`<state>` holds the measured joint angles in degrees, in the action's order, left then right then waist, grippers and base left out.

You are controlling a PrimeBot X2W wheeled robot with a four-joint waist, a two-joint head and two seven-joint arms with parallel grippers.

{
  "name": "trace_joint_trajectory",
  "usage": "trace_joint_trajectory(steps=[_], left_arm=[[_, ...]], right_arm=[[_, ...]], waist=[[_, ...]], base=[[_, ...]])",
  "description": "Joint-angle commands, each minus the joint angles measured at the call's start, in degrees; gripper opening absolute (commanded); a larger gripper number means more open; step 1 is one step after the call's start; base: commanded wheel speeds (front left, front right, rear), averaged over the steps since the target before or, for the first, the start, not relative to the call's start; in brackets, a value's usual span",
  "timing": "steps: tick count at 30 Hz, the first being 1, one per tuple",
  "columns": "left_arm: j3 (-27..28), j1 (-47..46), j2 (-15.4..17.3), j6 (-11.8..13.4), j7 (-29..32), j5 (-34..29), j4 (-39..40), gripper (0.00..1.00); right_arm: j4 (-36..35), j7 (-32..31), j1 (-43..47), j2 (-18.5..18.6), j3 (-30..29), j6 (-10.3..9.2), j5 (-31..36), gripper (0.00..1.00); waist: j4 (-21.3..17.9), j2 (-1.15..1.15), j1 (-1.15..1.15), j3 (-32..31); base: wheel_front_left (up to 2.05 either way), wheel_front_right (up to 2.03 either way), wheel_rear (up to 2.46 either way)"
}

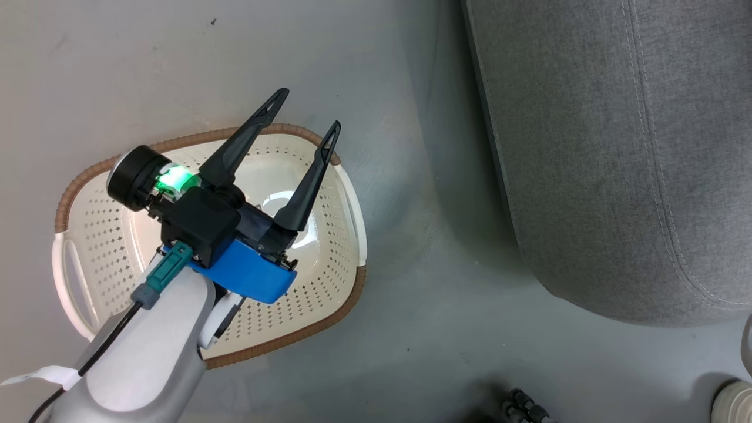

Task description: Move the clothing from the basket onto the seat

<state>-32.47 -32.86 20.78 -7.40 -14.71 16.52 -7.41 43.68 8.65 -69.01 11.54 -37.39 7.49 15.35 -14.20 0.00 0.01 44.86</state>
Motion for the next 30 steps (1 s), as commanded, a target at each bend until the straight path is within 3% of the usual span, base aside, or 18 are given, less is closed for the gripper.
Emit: trace_joint_trajectory(steps=[1,13,22,30], left_arm=[[-0.1,-0.9,-0.2,0.0,-0.3,0.0,-0.3,1.00],[-0.3,0.4,-1.8,0.0,-0.5,1.1,-2.6,1.00],[2.5,5.8,-6.2,0.0,-0.5,2.8,-5.8,1.00],[5.5,12.3,-10.1,-0.1,-0.5,3.9,-9.5,1.00]], right_arm=[[0.7,0.5,-0.9,-0.5,-0.4,0.01,0.9,1.00],[4.2,2.8,1.5,-1.6,0.3,0.01,3.7,1.00],[9.2,5.8,10.0,-3.5,6.7,0.01,1.2,1.00],[8.0,6.6,21.6,-5.2,17.6,0.01,-4.2,1.00]], waist=[[-0.1,0.00,-0.01,-0.3],[0.2,0.00,-0.01,-4.8],[1.7,0.00,-0.01,-17.9],[5.5,0.00,-0.01,-29.1]], base=[[0.00,0.00,0.00],[0.00,0.00,0.00],[0.00,0.00,0.00],[0.00,0.00,0.00]])
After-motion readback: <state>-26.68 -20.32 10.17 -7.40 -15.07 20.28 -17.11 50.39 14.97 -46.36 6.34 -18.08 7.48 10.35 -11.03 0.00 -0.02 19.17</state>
